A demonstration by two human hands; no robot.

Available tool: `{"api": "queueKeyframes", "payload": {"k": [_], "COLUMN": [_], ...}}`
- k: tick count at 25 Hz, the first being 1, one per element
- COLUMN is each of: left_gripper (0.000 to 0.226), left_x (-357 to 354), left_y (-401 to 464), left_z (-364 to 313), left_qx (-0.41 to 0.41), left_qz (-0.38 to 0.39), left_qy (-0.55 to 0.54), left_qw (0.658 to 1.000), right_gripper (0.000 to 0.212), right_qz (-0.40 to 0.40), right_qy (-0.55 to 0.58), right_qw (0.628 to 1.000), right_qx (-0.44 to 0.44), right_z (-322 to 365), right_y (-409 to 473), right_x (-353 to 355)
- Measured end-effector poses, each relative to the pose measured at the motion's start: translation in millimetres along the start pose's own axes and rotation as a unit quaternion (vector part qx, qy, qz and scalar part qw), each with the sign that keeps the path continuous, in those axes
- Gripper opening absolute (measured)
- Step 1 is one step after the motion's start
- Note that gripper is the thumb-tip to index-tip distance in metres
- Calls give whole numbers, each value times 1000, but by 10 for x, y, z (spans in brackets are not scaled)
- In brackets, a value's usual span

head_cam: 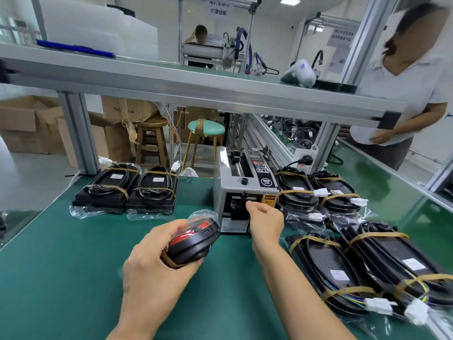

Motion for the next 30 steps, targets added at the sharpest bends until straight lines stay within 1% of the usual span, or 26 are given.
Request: {"api": "queueKeyframes", "payload": {"k": [2, 4, 7, 8, 9, 10, 11, 12, 13, 14, 15, 16, 19, 21, 27, 30], "left_gripper": [69, 69, 72, 72, 72, 71, 70, 69, 67, 66, 64, 62, 61, 62, 68, 62], "left_x": [-8, -22, -14, -15, -15, -7, 4, 11, 0, -23, -39, -49, -60, -53, -36, -28], "left_y": [-12, -18, -26, -27, -32, -41, -48, -57, -73, -93, -119, -140, -185, -196, -200, -215], "left_z": [-46, -67, -85, -83, -77, -66, -57, -41, -31, -34, -45, -62, -99, -108, -166, -159], "left_qx": [-5, -8, -7, -5, -2, 4, 12, 20, 26, 27, 27, 26, 21, 21, -5, -10], "left_qz": [0, 5, 7, 8, 7, 3, -4, -11, -14, -15, -17, -20, -25, -27, -40, -50], "left_qy": [-1, 0, -4, -7, -12, -20, -32, -42, -48, -53, -56, -59, -57, -55, -36, -38], "left_qw": [1000, 1000, 1000, 1000, 1000, 1000, 999, 999, 998, 998, 998, 998, 998, 998, 999, 998], "right_gripper": [27, 21, 18, 20, 20, 18, 13, 8, 5, 5, 3, 5, 22, 25, 21, 19], "right_qz": [-8, -19, -41, -40, -24, 16, 84, 169, 253, 315, 348, 360, 356, 355, 353, 354], "right_qy": [-17, -8, 48, 67, 85, 100, 108, 110, 109, 106, 104, 108, 123, 132, 108, 99], "right_qw": [1000, 999, 994, 991, 988, 985, 981, 972, 955, 937, 927, 922, 924, 923, 927, 929], "right_qx": [-15, -37, -92, -112, -129, -139, -135, -123, -111, -103, -96, -86, -70, -66, -59, -49], "right_z": [-17, -73, -124, -112, -78, -23, 60, 152, 239, 303, 330, 349, 373, 397, 385, 401], "right_y": [19, 49, 17, -40, -120, -231, -380, -578, -816, -1040, -1193, -1275, -1300, -1291, -1273, -1280], "right_x": [-21, -57, -84, -79, -79, -99, -151, -236, -313, -359, -370, -364, -306, -287, -269, -270]}}
Point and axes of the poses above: each hand's wrist, its own y-axis towards the middle knuckle, its own x-axis out of the back of the hand, z = x × y, the point moved 10 cm from there along y, towards the middle knuckle, and after that the axes turned 13 degrees about y, right-handed, at the moved point
